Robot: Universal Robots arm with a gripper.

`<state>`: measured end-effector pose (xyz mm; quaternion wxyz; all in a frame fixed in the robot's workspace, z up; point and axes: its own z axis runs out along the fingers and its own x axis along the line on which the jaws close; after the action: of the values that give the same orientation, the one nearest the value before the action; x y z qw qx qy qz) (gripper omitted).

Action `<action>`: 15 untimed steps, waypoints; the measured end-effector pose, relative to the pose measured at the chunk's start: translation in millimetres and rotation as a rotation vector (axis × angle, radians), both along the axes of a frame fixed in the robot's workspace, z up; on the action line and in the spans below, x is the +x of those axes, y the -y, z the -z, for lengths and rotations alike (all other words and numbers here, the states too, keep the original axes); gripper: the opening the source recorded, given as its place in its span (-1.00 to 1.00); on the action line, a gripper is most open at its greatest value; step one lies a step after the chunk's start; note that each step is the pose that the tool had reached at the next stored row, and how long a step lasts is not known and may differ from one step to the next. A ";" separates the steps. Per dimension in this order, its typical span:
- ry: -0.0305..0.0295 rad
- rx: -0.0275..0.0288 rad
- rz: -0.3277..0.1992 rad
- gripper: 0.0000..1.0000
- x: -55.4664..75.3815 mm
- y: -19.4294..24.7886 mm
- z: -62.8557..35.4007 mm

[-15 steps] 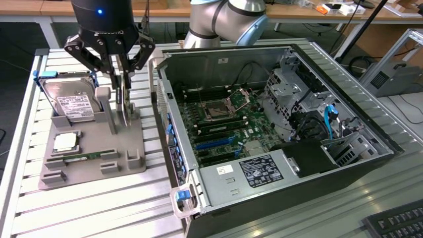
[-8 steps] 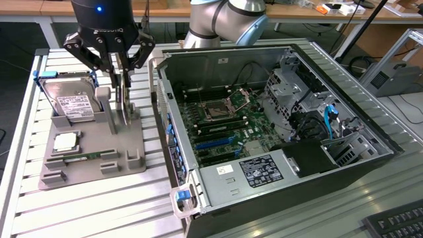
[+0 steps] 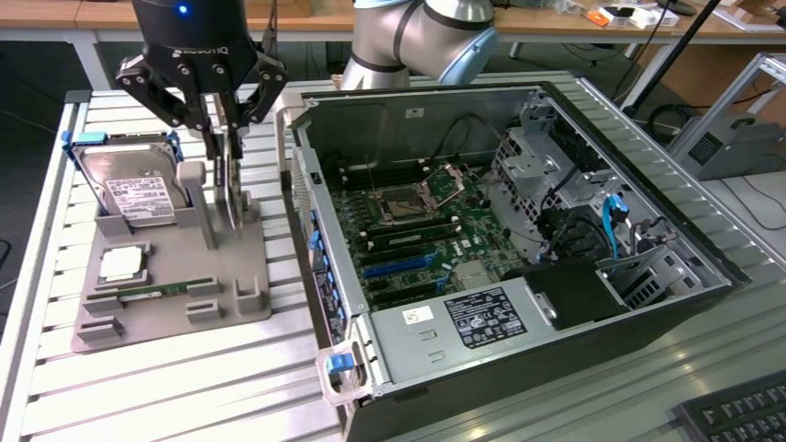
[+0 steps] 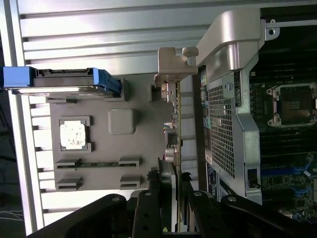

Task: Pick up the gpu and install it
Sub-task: 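Pick up the gpu and move the gpu toward the slot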

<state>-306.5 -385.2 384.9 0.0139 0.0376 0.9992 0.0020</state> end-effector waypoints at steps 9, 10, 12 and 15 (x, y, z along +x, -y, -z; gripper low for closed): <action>0.0000 0.0000 0.000 -0.47 0.0 0.0 -5.7; 0.0000 0.0000 0.000 -0.47 0.0 0.0 -6.1; 0.0000 0.0000 0.000 -0.47 0.0 0.0 -7.1; 0.0001 0.0001 0.000 -0.47 0.0 0.0 -9.2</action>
<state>-306.5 -385.2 394.1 0.0139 0.0376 0.9992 0.0020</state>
